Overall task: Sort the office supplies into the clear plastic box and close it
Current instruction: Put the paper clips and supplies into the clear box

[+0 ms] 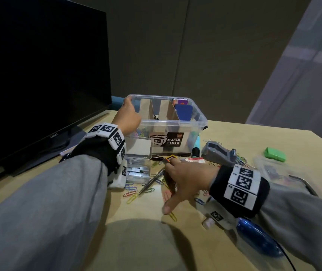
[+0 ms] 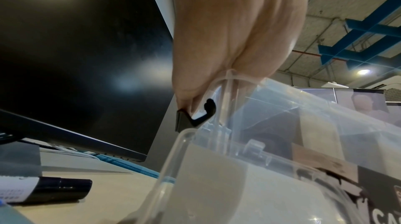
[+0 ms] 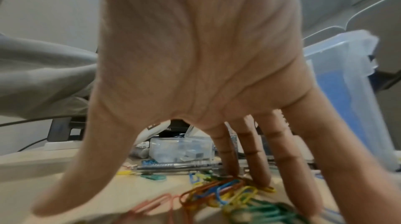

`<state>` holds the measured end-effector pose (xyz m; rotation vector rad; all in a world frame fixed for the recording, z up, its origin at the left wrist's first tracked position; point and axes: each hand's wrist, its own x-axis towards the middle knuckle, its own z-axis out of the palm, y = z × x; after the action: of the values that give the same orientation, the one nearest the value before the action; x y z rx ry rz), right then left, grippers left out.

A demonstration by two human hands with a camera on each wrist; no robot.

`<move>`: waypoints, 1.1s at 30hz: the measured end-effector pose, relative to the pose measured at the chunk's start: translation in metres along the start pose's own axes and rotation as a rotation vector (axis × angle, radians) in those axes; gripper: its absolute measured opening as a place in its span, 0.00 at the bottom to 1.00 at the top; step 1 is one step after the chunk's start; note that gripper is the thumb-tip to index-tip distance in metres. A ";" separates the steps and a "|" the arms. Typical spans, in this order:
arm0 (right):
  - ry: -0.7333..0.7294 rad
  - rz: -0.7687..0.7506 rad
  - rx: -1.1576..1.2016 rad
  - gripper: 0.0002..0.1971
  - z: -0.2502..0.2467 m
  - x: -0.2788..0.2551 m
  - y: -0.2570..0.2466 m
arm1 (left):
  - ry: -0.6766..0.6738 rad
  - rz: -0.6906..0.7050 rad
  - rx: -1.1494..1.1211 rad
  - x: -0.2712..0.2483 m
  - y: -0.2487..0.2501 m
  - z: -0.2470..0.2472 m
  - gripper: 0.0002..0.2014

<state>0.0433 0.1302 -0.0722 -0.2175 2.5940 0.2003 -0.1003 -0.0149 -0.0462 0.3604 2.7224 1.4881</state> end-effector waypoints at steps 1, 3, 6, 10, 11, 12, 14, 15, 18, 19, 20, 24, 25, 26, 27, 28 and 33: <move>0.006 -0.012 -0.012 0.60 -0.001 0.000 -0.003 | -0.003 -0.001 0.000 0.000 0.000 0.000 0.32; 0.029 -0.041 -0.041 0.57 -0.003 0.001 -0.008 | -0.004 0.000 -0.004 0.001 0.000 0.000 0.32; 0.039 -0.089 -0.015 0.47 -0.005 0.004 -0.013 | -0.007 0.000 -0.004 0.002 -0.001 0.000 0.32; 0.041 -0.128 -0.015 0.31 -0.007 0.008 -0.013 | 0.005 0.014 0.009 0.001 -0.001 -0.001 0.32; 0.049 -0.140 -0.035 0.27 -0.007 0.009 -0.013 | 0.008 0.016 0.009 0.001 -0.001 -0.001 0.32; 0.058 -0.151 -0.053 0.24 -0.007 0.009 -0.012 | 0.010 0.019 0.009 0.001 -0.001 -0.001 0.32; 0.061 -0.165 -0.068 0.19 -0.007 0.011 -0.011 | 0.011 0.026 0.010 0.001 -0.001 0.000 0.32; 0.063 -0.172 -0.067 0.18 -0.007 0.011 -0.010 | 0.011 0.028 0.009 0.001 -0.001 0.000 0.32; 0.096 -0.191 -0.056 0.14 -0.008 0.013 -0.008 | 0.003 0.031 0.008 0.000 -0.001 -0.001 0.32; 0.117 -0.193 -0.046 0.13 -0.008 0.013 -0.007 | 0.000 0.030 0.008 0.000 -0.001 -0.001 0.33; 0.137 -0.194 -0.032 0.12 -0.009 0.013 -0.006 | 0.000 0.028 0.007 0.000 -0.001 -0.001 0.33; 0.220 -0.190 0.065 0.06 -0.023 0.013 0.010 | 0.002 0.028 -0.012 0.000 -0.001 -0.002 0.33; 0.228 -0.190 0.121 0.07 -0.030 0.011 0.015 | -0.001 0.029 -0.013 -0.001 -0.001 -0.002 0.33; 0.245 -0.189 0.181 0.09 -0.037 0.009 0.019 | -0.003 0.031 -0.011 -0.001 -0.001 -0.003 0.33; 0.267 -0.188 0.241 0.08 -0.047 0.005 0.023 | -0.006 0.034 -0.009 -0.001 -0.001 -0.003 0.33; 0.290 -0.188 0.295 0.07 -0.057 0.001 0.025 | -0.009 0.035 -0.011 -0.001 -0.001 -0.003 0.33; 0.443 -0.210 0.505 0.04 -0.107 -0.013 0.028 | -0.036 0.026 -0.045 -0.003 0.000 -0.004 0.34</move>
<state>-0.0038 0.1396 0.0287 -0.3785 2.9171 -0.6403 -0.0977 -0.0184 -0.0445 0.4181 2.6627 1.5304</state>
